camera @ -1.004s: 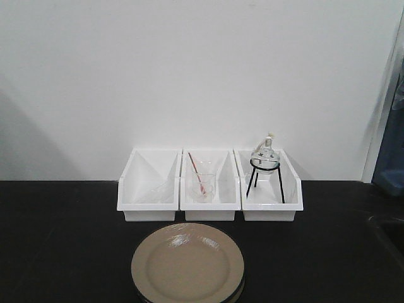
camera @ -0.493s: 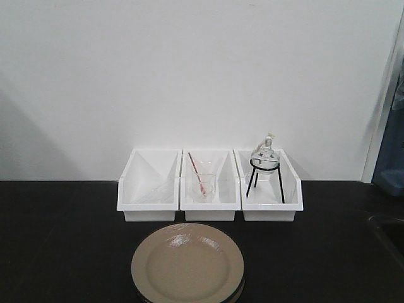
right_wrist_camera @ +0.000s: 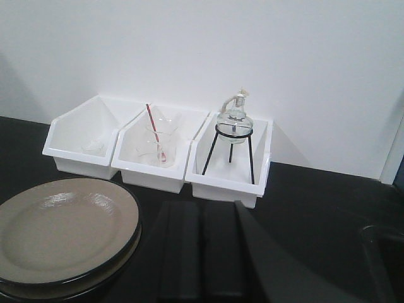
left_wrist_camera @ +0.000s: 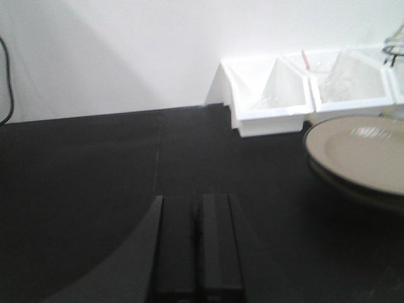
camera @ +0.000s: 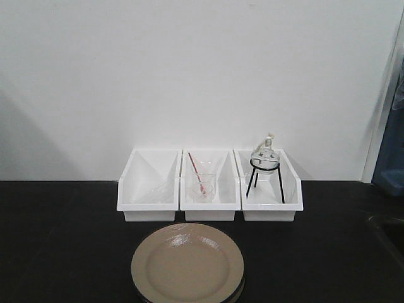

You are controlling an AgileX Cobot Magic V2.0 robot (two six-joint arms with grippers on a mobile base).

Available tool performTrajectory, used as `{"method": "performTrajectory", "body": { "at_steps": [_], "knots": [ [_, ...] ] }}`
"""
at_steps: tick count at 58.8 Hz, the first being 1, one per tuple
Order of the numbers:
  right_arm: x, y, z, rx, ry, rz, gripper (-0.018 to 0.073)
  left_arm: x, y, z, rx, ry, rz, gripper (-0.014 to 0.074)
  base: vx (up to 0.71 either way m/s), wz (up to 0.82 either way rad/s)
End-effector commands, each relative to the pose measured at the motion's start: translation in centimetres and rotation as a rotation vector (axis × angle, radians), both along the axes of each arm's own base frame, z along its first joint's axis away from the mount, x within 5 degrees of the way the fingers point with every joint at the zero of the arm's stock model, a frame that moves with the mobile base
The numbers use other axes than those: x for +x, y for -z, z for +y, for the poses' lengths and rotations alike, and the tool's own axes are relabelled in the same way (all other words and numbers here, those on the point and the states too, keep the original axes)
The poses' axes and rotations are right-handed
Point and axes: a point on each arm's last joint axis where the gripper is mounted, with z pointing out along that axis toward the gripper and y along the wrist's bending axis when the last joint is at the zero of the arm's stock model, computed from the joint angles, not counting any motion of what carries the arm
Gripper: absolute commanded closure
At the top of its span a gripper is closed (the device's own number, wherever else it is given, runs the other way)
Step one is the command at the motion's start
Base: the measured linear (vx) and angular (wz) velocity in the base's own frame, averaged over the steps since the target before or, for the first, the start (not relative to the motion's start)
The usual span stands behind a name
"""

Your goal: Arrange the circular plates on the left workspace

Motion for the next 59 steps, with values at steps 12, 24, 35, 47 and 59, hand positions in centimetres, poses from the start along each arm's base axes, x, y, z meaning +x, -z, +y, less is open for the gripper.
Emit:
{"method": "performTrajectory", "body": {
  "at_steps": [12,24,35,47,59],
  "knots": [
    [0.0,-1.5,-0.4,0.015,0.043,-0.084,0.0561,0.4,5.9,0.7,-0.047,-0.081,-0.132,0.0596,0.00,0.00],
    [0.1,-1.4,-0.4,0.014,0.042,-0.078,0.0561,0.4,6.1,0.8,-0.029,-0.088,-0.140,0.0596,0.00,0.00],
    [0.1,-1.4,-0.4,0.014,0.043,-0.079,0.0560,0.4,6.2,0.8,-0.031,-0.087,-0.134,0.0596,0.00,0.00],
    [0.1,-1.4,-0.4,0.014,0.043,-0.079,0.0560,0.4,6.2,0.8,-0.031,-0.087,-0.130,0.0596,0.00,0.00],
    [0.1,-1.4,-0.4,0.014,0.043,-0.079,0.0560,0.4,6.2,0.8,-0.032,-0.087,-0.131,0.0596,0.00,0.00]
  ]
}}
